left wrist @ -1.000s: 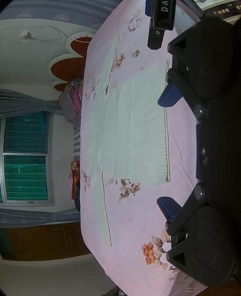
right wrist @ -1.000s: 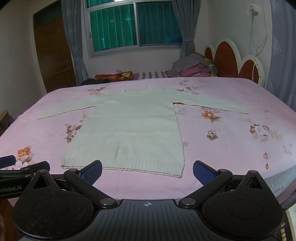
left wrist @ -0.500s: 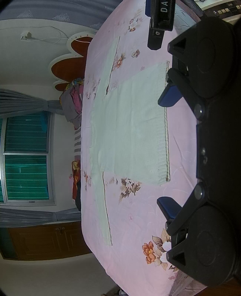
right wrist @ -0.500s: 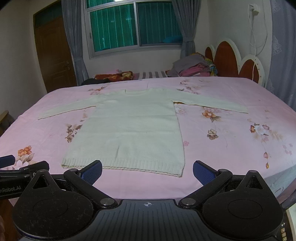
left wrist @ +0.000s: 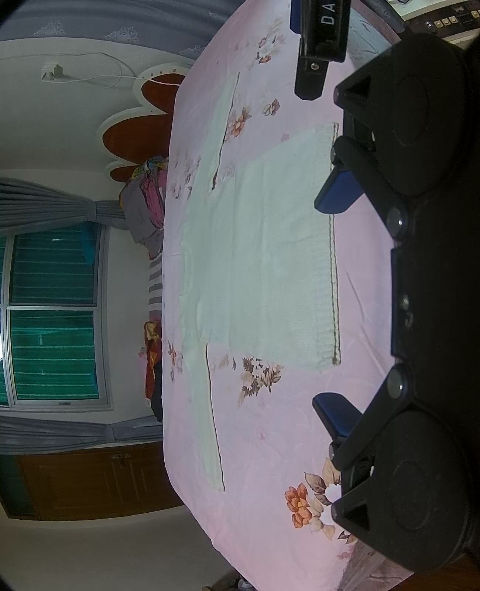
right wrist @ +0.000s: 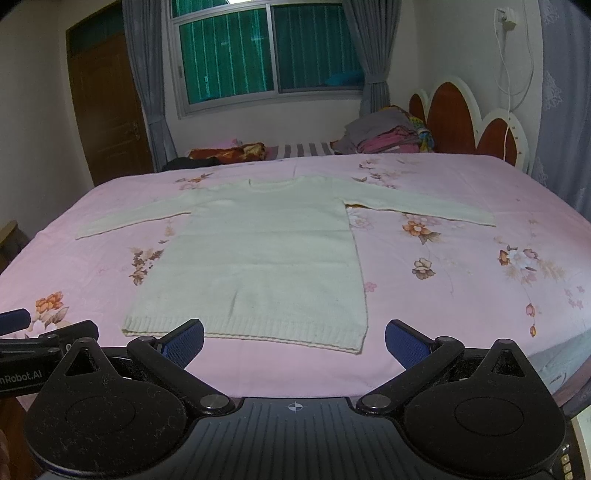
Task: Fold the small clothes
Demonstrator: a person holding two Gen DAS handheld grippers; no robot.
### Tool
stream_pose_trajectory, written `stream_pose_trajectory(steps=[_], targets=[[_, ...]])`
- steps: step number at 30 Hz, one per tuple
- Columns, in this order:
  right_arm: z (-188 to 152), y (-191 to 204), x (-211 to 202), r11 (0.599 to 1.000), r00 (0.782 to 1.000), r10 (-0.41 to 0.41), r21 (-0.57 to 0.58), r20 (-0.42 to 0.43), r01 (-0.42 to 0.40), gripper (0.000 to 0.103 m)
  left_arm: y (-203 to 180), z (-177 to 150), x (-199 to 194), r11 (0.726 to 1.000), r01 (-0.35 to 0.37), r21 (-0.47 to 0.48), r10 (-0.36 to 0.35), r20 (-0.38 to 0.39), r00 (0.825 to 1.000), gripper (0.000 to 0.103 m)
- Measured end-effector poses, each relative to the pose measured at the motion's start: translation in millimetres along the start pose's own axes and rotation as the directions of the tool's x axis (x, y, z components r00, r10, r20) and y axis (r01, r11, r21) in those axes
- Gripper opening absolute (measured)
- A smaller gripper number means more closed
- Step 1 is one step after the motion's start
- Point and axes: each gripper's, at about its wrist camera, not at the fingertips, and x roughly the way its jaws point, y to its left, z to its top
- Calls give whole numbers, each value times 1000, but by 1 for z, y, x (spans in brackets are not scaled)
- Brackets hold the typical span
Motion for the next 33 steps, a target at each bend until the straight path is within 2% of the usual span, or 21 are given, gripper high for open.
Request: stream_pose_trajectory(steps=[16, 22, 33], targets=[[14, -9, 15, 1000, 1000, -16, 10, 6, 16, 103, -3, 11, 14, 1000, -5, -3, 5, 22, 1000, 103], [26, -9, 32, 1000, 1000, -27, 12, 4, 27, 103, 3, 21, 34, 1000, -10, 9, 10, 33, 999, 103], [64, -3, 84, 997, 997, -70, 29, 17, 70, 103, 18, 60, 84, 996, 52, 69, -57, 67, 996, 103]])
